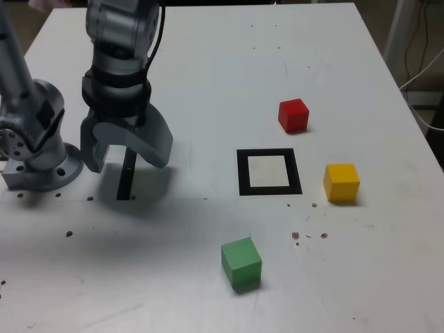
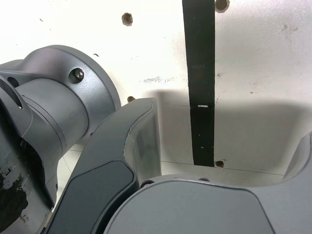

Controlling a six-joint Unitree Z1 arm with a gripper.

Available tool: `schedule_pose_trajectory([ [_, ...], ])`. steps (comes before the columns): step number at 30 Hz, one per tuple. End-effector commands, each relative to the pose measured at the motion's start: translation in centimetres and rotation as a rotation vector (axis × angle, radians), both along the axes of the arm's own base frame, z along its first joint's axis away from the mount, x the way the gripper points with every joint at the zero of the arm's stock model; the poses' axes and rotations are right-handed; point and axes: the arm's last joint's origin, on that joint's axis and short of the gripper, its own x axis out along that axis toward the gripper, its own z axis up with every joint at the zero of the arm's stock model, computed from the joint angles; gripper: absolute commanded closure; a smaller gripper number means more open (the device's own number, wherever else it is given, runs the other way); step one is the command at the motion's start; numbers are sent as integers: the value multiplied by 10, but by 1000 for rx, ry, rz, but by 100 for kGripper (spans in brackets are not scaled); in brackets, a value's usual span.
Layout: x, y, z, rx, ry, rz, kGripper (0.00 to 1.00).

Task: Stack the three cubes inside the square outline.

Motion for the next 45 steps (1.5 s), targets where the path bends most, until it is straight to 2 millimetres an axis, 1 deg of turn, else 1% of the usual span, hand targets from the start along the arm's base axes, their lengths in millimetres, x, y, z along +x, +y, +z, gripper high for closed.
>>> schedule_pose_trajectory([
  [1, 0, 0, 0, 2, -1, 5, 1],
  [23, 2, -1, 2, -12, 5, 22, 0],
  [27, 6, -1, 3, -14, 7, 24, 0],
  [32, 19, -3, 7, -11, 13, 24, 0],
  [45, 69, -9, 22, -14, -12, 23, 0],
])
